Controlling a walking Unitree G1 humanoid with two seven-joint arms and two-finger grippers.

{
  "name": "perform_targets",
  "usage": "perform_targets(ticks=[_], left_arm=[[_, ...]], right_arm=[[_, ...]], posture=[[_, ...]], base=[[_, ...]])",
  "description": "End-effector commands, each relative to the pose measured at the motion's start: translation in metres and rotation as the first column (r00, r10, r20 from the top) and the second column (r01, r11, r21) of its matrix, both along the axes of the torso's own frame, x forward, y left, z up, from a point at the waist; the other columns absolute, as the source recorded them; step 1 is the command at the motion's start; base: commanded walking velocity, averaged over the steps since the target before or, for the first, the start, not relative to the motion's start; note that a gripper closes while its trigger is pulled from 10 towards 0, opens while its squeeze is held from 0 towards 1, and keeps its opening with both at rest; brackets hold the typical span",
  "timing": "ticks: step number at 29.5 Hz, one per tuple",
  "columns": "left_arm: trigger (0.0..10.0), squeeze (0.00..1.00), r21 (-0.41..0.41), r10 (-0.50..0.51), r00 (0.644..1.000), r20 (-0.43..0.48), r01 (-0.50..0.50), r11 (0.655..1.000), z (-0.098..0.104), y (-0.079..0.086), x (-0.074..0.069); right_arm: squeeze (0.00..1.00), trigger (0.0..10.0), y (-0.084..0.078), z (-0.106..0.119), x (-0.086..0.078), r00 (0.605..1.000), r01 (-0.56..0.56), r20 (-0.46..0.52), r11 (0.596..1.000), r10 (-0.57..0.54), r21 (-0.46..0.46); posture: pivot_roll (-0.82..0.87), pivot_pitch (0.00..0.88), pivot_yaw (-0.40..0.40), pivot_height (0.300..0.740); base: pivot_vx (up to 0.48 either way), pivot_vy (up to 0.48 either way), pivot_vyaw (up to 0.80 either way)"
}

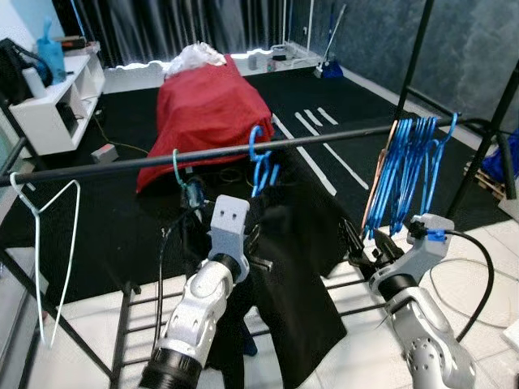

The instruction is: Hang hanger

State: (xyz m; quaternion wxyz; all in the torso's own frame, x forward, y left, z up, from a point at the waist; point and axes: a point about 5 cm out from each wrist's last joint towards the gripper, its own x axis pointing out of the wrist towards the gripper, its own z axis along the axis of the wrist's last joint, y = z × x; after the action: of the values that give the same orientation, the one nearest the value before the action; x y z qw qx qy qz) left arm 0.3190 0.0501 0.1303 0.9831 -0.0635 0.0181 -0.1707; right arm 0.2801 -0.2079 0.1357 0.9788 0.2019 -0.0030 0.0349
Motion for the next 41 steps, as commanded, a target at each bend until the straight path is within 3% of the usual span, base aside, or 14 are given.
perform_targets(ticks=[1, 12, 19, 25, 29, 34, 35, 37, 38, 40, 41], left_arm=[[10.0, 0.0, 0.016, 0.046, 0.999, -0.017, -0.046, 0.999, -0.002, 0.006, 0.003], [10.0, 0.0, 0.017, 0.084, 0.995, -0.061, -0.083, 0.996, -0.011, 0.007, 0.0], [10.0, 0.0, -0.005, 0.08, 0.996, -0.048, -0.08, 0.997, -0.006, -0.003, 0.001], [10.0, 0.0, 0.028, 0.07, 0.995, -0.073, -0.068, 0.997, -0.008, -0.014, 0.002], [10.0, 0.0, 0.082, 0.073, 0.99, -0.124, -0.063, 0.995, -0.018, -0.031, 0.003], [10.0, 0.0, 0.075, 0.054, 0.986, -0.158, -0.043, 0.996, -0.024, -0.033, 0.002], [10.0, 0.77, 0.062, 0.035, 0.981, -0.193, -0.023, 0.998, -0.03, -0.033, 0.0], [10.0, 0.77, 0.062, 0.035, 0.981, -0.193, -0.023, 0.998, -0.03, -0.033, 0.0], [10.0, 1.0, 0.05, 0.02, 0.976, -0.215, -0.01, 0.999, -0.034, -0.034, -0.002], [10.0, 1.0, 0.05, 0.02, 0.976, -0.215, -0.01, 0.999, -0.034, -0.034, -0.002], [10.0, 1.0, 0.021, -0.032, 0.975, -0.219, 0.038, 0.999, -0.036, -0.035, -0.007]], right_arm=[[0.0, 10.0, 0.004, -0.003, -0.001, 1.0, -0.007, -0.013, 1.0, 0.007, -0.001], [0.0, 10.0, 0.004, -0.005, 0.0, 1.0, -0.008, -0.018, 1.0, 0.008, -0.004], [0.0, 10.0, 0.005, -0.004, 0.0, 1.0, -0.01, -0.016, 1.0, 0.009, -0.006], [0.0, 10.0, 0.005, -0.004, 0.0, 1.0, -0.003, -0.014, 1.0, 0.003, -0.006], [0.0, 10.0, 0.002, -0.003, -0.001, 1.0, 0.006, -0.013, 1.0, -0.007, -0.008], [0.0, 10.0, 0.002, -0.003, -0.001, 1.0, 0.009, -0.014, 1.0, -0.009, -0.009], [0.0, 10.0, 0.002, -0.003, -0.002, 1.0, 0.01, -0.014, 1.0, -0.01, -0.01], [0.0, 10.0, 0.002, -0.003, -0.002, 1.0, 0.01, -0.014, 1.0, -0.01, -0.01], [0.0, 10.0, 0.001, -0.003, -0.002, 1.0, 0.011, -0.014, 1.0, -0.011, -0.011], [0.0, 10.0, 0.001, -0.003, -0.002, 1.0, 0.011, -0.014, 1.0, -0.011, -0.011], [0.0, 10.0, 0.002, -0.003, -0.002, 1.0, 0.009, -0.015, 1.0, -0.01, -0.01]], posture=[[-0.24, 0.0, 0.038, 0.74], [-0.23, 0.0, 0.034, 0.74], [-0.24, 0.0, 0.037, 0.74], [-0.24, 0.0, 0.039, 0.74], [-0.25, 0.0, 0.04, 0.74], [-0.25, 0.0, 0.041, 0.74], [-0.25, 0.0, 0.041, 0.74], [-0.25, 0.0, 0.041, 0.74], [-0.25, 0.0, 0.041, 0.74], [-0.25, 0.0, 0.041, 0.74], [-0.24, 0.0, 0.038, 0.74]], base=[[0.0, 0.0, 0.0], [0.0, 0.0, 0.0], [0.0, 0.0, 0.0], [0.0, 0.0, 0.0], [0.0, 0.0, 0.0], [0.0, 0.0, 0.0], [0.0, 0.0, 0.0], [0.0, 0.0, 0.0], [0.0, 0.0, 0.0], [0.0, 0.0, 0.0], [0.0, 0.0, 0.0]])
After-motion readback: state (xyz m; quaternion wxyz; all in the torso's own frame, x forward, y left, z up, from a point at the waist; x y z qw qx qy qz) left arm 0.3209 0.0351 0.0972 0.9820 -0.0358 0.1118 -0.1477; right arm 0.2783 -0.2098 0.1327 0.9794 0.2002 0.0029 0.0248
